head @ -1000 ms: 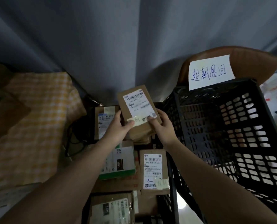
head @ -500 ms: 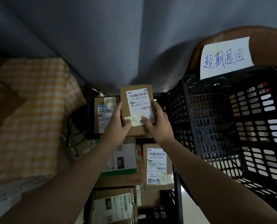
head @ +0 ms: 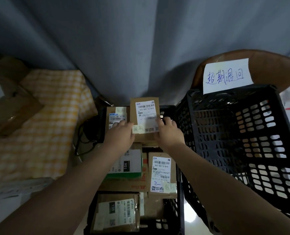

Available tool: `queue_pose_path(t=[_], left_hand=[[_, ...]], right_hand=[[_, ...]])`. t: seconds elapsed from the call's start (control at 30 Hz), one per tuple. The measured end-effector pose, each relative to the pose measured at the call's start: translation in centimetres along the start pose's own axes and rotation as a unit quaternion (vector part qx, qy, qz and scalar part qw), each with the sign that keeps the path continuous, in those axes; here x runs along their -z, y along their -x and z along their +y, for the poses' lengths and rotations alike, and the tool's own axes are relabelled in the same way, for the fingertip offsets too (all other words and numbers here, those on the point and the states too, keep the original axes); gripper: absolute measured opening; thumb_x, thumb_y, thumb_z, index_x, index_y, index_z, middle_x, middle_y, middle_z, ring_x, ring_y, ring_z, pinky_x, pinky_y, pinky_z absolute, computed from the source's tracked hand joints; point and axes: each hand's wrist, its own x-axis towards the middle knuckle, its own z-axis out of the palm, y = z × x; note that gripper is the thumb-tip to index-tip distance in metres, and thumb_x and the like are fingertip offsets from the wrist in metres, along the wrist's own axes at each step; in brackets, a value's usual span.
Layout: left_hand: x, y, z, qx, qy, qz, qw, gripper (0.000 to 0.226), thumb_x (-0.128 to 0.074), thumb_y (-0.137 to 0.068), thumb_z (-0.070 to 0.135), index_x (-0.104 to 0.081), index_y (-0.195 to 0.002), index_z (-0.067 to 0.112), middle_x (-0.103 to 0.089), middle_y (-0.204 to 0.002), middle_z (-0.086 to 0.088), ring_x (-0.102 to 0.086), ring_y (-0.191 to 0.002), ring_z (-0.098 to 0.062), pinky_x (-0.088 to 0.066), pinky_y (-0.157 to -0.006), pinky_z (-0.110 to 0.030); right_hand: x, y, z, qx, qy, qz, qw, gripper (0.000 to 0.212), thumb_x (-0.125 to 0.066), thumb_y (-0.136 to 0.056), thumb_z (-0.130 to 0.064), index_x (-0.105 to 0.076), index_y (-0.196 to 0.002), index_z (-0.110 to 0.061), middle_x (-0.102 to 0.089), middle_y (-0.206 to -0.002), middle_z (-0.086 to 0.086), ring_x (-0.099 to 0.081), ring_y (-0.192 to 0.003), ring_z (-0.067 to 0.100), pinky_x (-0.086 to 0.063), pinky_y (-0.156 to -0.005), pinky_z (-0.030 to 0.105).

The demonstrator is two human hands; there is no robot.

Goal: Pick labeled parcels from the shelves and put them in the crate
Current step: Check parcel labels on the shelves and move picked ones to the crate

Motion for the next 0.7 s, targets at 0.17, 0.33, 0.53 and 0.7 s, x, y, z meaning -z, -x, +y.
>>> queue_pose_path(t=[0.17, 0.33, 0.53, 0.7], left_hand=[[4.6, 6.2, 2.2, -0.002, -0.110, 0.051, 0.993, 0.037, -0.041, -0.097, 0.026, -0.042, -0.133, 0.018, -0.051, -0.128, -0.006, -0.047, -0.115, -0.025, -0.042, -0.085, -0.036], [8.0, 15.1, 5.1, 0.029, -0.189, 0.107, 0.976, 0.040, -0.039, -0.097, 0.026, -0.040, -0.136, 0.019, -0.050, -0.129, -0.004, -0.045, -0.116, -0.024, -0.039, -0.090, -0.036], [13.6, 27.4, 7.1, 0.086, -0.226, 0.255, 0.936, 0.023, -0.061, -0.083, 0.025, -0.062, -0.106, 0.019, -0.063, -0.099, -0.003, -0.059, -0.090, -0.024, -0.047, -0.069, -0.035], [18.6, 38.8, 7.1, 0.125, -0.251, 0.371, 0.885, 0.020, -0.047, -0.074, 0.025, -0.064, -0.078, 0.016, -0.061, -0.074, -0.004, -0.060, -0.066, -0.025, -0.048, -0.054, -0.031]], right_hand=[[4.4, 3.6, -0.5, 0.081, 0.027, 0.015, 0.996, 0.046, -0.044, -0.096, -0.026, -0.035, -0.140, -0.017, -0.041, -0.136, 0.009, -0.042, -0.121, 0.027, -0.048, -0.086, 0.037], [9.6, 9.9, -2.0, 0.199, 0.049, 0.060, 0.977, 0.041, -0.043, -0.098, -0.030, -0.042, -0.137, -0.016, -0.045, -0.135, 0.008, -0.042, -0.121, 0.028, -0.047, -0.087, 0.040], [16.2, 19.2, -6.4, 0.341, 0.025, 0.139, 0.929, 0.038, -0.042, -0.097, -0.032, -0.045, -0.132, -0.018, -0.049, -0.126, 0.006, -0.045, -0.117, 0.027, -0.043, -0.082, 0.035], [20.7, 26.4, -13.2, 0.450, -0.011, 0.193, 0.872, 0.040, -0.043, -0.096, -0.035, -0.049, -0.132, -0.019, -0.052, -0.126, 0.003, -0.048, -0.116, 0.026, -0.048, -0.083, 0.036]])
